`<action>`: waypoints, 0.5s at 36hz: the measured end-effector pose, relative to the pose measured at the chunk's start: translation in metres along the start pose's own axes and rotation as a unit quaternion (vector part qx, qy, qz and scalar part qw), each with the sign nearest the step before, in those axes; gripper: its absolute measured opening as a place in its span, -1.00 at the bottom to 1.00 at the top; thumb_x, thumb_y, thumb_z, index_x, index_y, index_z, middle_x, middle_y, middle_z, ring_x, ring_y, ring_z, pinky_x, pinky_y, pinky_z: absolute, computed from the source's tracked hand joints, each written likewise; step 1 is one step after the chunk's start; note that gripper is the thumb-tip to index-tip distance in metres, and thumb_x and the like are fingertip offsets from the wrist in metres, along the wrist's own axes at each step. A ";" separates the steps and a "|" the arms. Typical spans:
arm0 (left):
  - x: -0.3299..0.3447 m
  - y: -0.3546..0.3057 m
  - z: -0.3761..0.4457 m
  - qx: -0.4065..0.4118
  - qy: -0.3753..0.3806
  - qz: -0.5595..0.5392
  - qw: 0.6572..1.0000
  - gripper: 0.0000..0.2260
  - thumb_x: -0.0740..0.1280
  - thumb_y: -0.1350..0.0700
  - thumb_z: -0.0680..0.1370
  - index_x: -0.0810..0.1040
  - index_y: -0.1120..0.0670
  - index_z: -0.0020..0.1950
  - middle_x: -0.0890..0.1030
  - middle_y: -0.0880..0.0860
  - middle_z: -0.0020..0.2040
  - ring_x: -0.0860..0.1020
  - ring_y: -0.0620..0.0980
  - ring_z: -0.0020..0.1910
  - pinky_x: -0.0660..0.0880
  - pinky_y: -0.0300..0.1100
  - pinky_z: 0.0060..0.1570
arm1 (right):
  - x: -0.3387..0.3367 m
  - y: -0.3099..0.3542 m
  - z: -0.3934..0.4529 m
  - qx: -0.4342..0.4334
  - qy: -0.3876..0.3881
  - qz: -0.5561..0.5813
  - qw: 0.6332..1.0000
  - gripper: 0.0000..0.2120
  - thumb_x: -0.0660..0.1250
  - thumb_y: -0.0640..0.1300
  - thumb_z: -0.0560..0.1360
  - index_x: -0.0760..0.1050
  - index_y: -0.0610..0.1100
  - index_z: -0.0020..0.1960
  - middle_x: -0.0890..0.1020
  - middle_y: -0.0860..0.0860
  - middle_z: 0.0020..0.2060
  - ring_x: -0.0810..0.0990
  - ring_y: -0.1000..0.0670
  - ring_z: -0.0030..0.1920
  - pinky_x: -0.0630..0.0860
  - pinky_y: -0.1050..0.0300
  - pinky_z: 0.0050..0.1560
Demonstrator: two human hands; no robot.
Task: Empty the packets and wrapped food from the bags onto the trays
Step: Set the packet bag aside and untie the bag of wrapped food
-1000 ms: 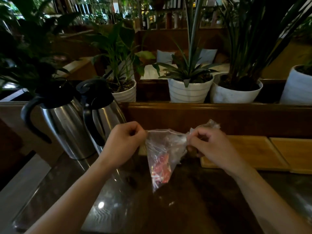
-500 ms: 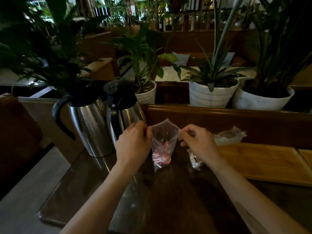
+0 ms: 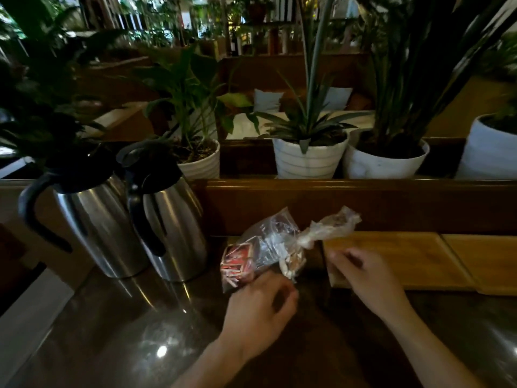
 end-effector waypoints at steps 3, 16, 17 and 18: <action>0.031 -0.003 0.007 -0.023 0.044 0.016 0.999 -0.71 0.12 -0.33 0.47 0.36 -0.28 0.13 0.39 -0.32 -0.07 0.45 -0.31 -0.14 0.32 -0.37 -0.24 | -0.010 -0.028 0.002 0.073 -0.004 0.013 0.997 -0.81 0.33 0.13 0.51 0.62 0.03 -0.05 0.66 0.10 -0.26 0.64 0.13 -0.18 0.53 0.21 -0.21; 0.049 -0.025 0.025 -0.097 -0.043 0.115 0.988 -0.34 0.36 -0.17 0.49 0.17 -0.04 0.50 0.31 0.03 0.49 0.65 -0.04 0.05 0.59 -0.22 -0.33 | 0.013 -0.030 0.051 0.113 0.065 0.281 0.951 -0.37 0.58 0.02 0.32 0.44 0.13 0.34 0.69 0.17 0.08 0.62 0.09 0.14 0.55 -0.03 0.12; 0.051 -0.025 0.026 -0.104 -0.043 0.107 0.988 -0.31 0.34 -0.18 0.50 0.11 -0.05 0.52 0.26 0.03 0.51 0.65 -0.03 0.05 0.58 -0.20 -0.32 | 0.016 -0.028 0.053 0.106 0.075 0.282 0.951 -0.45 0.56 0.01 0.34 0.48 0.12 0.29 0.70 0.18 0.06 0.62 0.07 0.15 0.55 -0.07 0.15; 0.052 -0.025 0.028 -0.107 -0.044 0.097 0.989 -0.30 0.34 -0.17 0.50 0.07 -0.06 0.53 0.23 0.03 0.52 0.65 -0.03 0.05 0.58 -0.19 -0.29 | 0.018 -0.026 0.054 0.101 0.079 0.286 0.950 -0.55 0.54 0.01 0.37 0.52 0.12 0.23 0.70 0.18 0.05 0.62 0.06 0.15 0.55 -0.09 0.17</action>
Point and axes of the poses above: each hand's wrist, its own z-axis towards the middle knuckle, its own x-axis out of the palm, y = z × x, the point moved 8 cm from there along z, towards the middle knuckle
